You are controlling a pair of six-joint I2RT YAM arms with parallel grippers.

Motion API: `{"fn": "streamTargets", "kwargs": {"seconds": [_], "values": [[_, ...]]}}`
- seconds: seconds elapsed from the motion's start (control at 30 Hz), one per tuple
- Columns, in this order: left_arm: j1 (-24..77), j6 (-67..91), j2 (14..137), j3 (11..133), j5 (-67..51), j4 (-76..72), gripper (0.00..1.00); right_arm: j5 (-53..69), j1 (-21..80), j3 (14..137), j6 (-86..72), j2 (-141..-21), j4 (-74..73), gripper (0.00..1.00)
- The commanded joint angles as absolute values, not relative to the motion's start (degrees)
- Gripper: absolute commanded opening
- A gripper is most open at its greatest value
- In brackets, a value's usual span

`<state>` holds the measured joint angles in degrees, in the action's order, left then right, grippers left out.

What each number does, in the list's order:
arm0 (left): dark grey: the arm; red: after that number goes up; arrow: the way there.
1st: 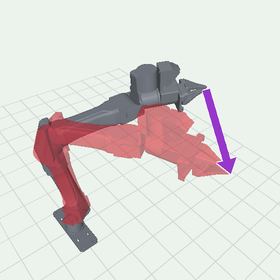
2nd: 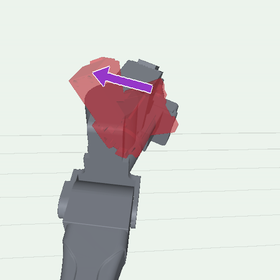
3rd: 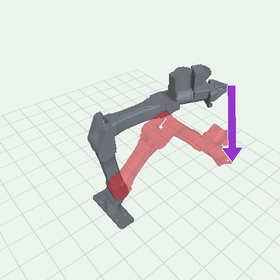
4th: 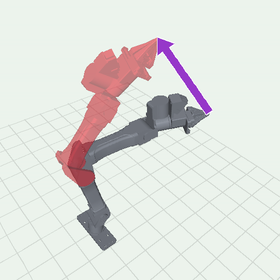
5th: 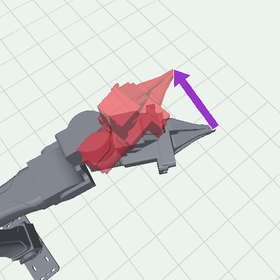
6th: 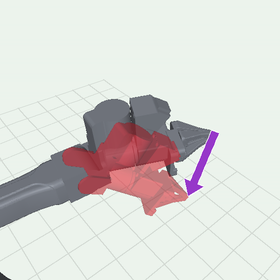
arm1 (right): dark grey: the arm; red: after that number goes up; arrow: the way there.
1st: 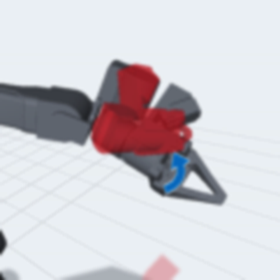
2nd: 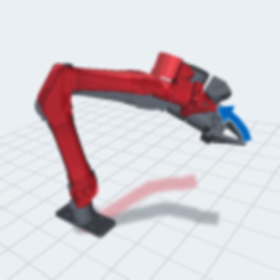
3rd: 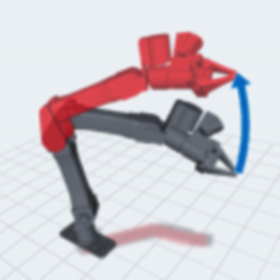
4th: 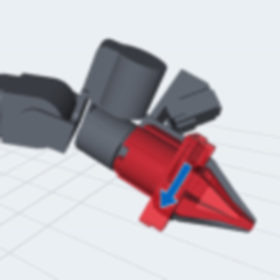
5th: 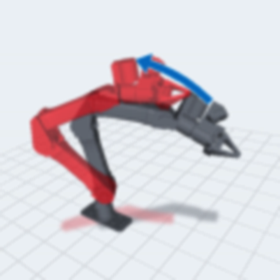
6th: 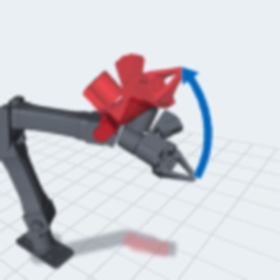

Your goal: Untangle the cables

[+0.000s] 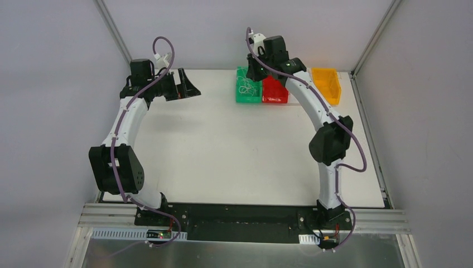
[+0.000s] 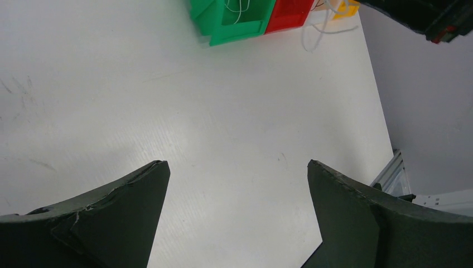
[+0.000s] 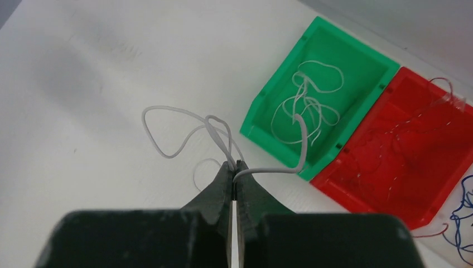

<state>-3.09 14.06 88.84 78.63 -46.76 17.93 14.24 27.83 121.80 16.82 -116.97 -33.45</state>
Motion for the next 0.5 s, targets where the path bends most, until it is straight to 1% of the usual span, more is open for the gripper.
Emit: {"fn": "streamTargets", "kwargs": {"seconds": [0.0,0.17,0.27,0.33,0.37,0.47], "values": [[-3.6,12.9,88.2,81.1,-44.8,17.2,0.99,4.2,26.6,129.5,14.2,-126.0,-27.6,0.0],[-4.0,13.2,89.0,82.0,-44.0,17.2,0.99,-3.6,26.0,129.1,17.1,-131.4,-15.6,0.0],[-4.2,13.3,89.4,82.2,-43.9,17.2,0.99,-5.0,25.4,129.4,18.5,-134.4,-11.9,0.0],[-4.2,13.1,89.7,82.0,-44.1,17.2,0.99,-2.5,24.8,130.7,17.5,-136.4,-12.5,0.0],[-4.3,13.0,90.0,82.0,-44.2,17.2,0.99,-1.2,24.6,130.9,16.8,-137.1,-12.8,0.04],[-4.3,13.2,90.6,82.2,-44.6,17.5,0.99,2.3,24.5,131.5,15.7,-138.0,-14.0,0.31]]}}
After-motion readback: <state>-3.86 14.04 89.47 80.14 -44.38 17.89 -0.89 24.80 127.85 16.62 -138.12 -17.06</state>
